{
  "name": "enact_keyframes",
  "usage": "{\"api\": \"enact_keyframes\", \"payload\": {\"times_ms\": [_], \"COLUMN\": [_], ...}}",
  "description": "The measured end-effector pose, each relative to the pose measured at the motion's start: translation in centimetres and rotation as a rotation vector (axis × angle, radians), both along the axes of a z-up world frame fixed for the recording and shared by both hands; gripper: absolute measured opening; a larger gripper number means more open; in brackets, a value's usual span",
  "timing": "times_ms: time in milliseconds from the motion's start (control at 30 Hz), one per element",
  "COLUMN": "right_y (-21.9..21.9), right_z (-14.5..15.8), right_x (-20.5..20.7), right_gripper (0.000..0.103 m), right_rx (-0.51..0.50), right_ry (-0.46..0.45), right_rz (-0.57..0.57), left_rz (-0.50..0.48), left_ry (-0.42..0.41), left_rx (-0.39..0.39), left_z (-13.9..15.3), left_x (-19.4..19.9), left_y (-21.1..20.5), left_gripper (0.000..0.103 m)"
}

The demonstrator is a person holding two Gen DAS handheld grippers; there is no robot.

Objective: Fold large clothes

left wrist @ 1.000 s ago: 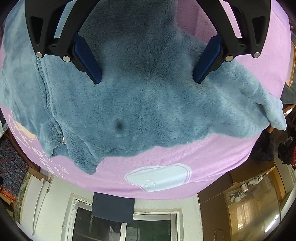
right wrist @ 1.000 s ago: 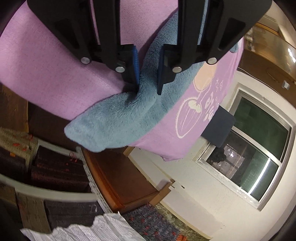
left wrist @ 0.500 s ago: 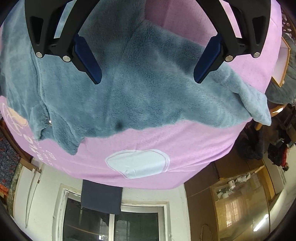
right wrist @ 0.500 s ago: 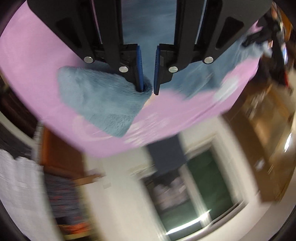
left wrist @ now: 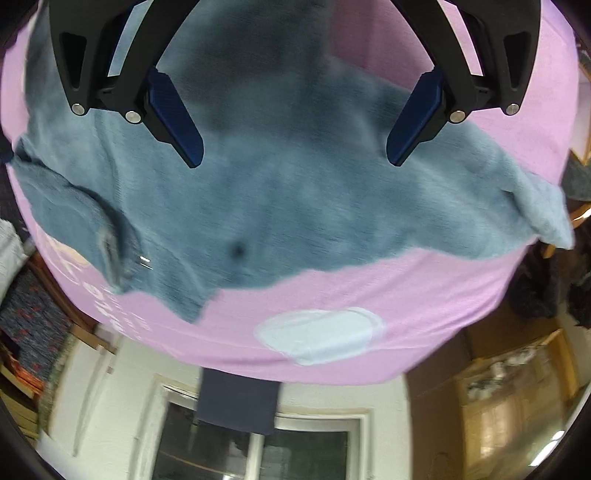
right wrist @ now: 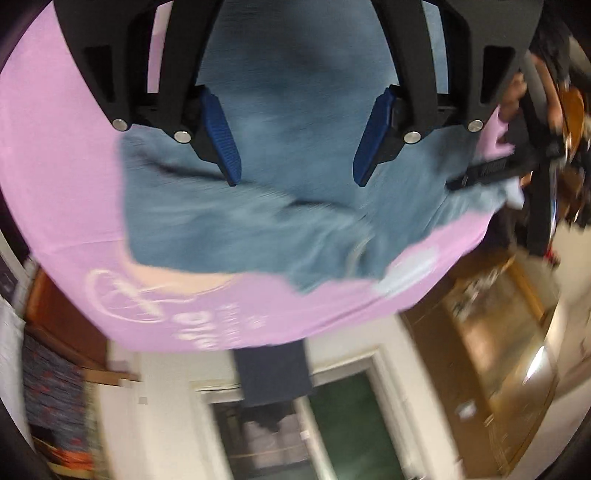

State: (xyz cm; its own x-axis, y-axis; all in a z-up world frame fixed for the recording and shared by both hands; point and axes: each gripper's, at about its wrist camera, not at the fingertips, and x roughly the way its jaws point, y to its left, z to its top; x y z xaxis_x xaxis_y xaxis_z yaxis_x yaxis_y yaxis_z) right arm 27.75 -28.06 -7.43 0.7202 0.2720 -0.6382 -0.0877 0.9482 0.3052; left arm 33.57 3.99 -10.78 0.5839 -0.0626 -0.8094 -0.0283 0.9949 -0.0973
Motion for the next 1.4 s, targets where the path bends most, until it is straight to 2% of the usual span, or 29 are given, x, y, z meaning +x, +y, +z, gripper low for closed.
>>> {"api": "enact_keyframes", "payload": {"times_ms": [100, 200, 267, 333, 400, 500, 600, 633, 667, 700, 733, 767, 833, 1000, 1133, 1233, 1333, 1400], "right_y": [-2.8, -5.4, -7.3, -8.8, -10.5, -12.5, -13.1, -13.0, -12.8, -12.5, -12.3, -12.1, -11.9, -12.0, -10.8, -9.1, -7.1, -5.3], "right_z": [0.2, -0.3, -1.3, -2.3, -2.8, -3.2, -3.1, -3.0, -2.8, -2.8, -2.7, -2.6, -2.5, -2.2, -1.6, -1.3, -1.4, -2.0], "right_x": [0.4, 0.7, 0.3, 0.4, 0.7, 0.5, 0.2, 0.2, 0.2, 0.2, 0.2, 0.2, 0.1, -0.2, -0.8, -0.9, -0.6, 0.0], "right_gripper": [0.062, 0.062, 0.062, 0.062, 0.062, 0.062, 0.062, 0.062, 0.062, 0.062, 0.062, 0.062, 0.062, 0.062, 0.062, 0.059, 0.047, 0.039], "right_rx": [0.031, 0.030, 0.099, 0.142, 0.205, 0.308, 0.360, 0.360, 0.355, 0.350, 0.346, 0.337, 0.329, 0.355, 0.338, 0.300, 0.246, 0.196], "right_ry": [-0.005, -0.041, -0.072, -0.054, -0.033, -0.026, -0.036, -0.038, -0.039, -0.041, -0.042, -0.043, -0.045, -0.063, -0.079, -0.082, -0.069, -0.026], "right_rz": [-0.084, -0.157, -0.193, -0.228, -0.255, -0.292, -0.292, -0.287, -0.281, -0.276, -0.274, -0.271, -0.268, -0.257, -0.212, -0.163, -0.104, -0.051], "left_rz": [-0.056, -0.139, -0.197, -0.241, -0.281, -0.293, -0.285, -0.286, -0.289, -0.293, -0.295, -0.293, -0.285, -0.262, -0.231, -0.200, -0.179, -0.161], "left_ry": [0.025, 0.040, 0.017, 0.003, 0.013, 0.043, 0.059, 0.062, 0.064, 0.064, 0.064, 0.057, 0.023, -0.074, -0.123, -0.108, -0.056, -0.016], "left_rx": [-0.094, -0.119, -0.087, -0.029, 0.023, 0.038, 0.031, 0.026, 0.020, 0.017, 0.022, 0.023, 0.012, -0.044, -0.036, -0.018, -0.025, -0.018], "left_z": [0.2, 1.6, 2.7, 3.3, 3.0, 1.7, 0.8, 0.6, 0.4, 0.5, 0.4, 0.5, 1.3, 6.0, 8.3, 7.6, 5.4, 3.5], "left_x": [0.5, 2.0, 3.1, 4.3, 5.6, 7.3, 8.1, 8.3, 8.5, 8.4, 8.4, 8.3, 7.5, 4.0, 0.8, -0.7, -1.4, -1.8], "left_y": [-1.8, -4.8, -7.4, -10.3, -13.4, -15.7, -16.4, -16.6, -16.7, -16.9, -17.1, -17.1, -16.7, -14.1, -11.4, -9.3, -7.5, -6.6], "left_gripper": [0.099, 0.097, 0.097, 0.097, 0.097, 0.092, 0.080, 0.069, 0.053, 0.042, 0.025, 0.018, 0.017, 0.016, 0.016, 0.017, 0.019, 0.021]}}
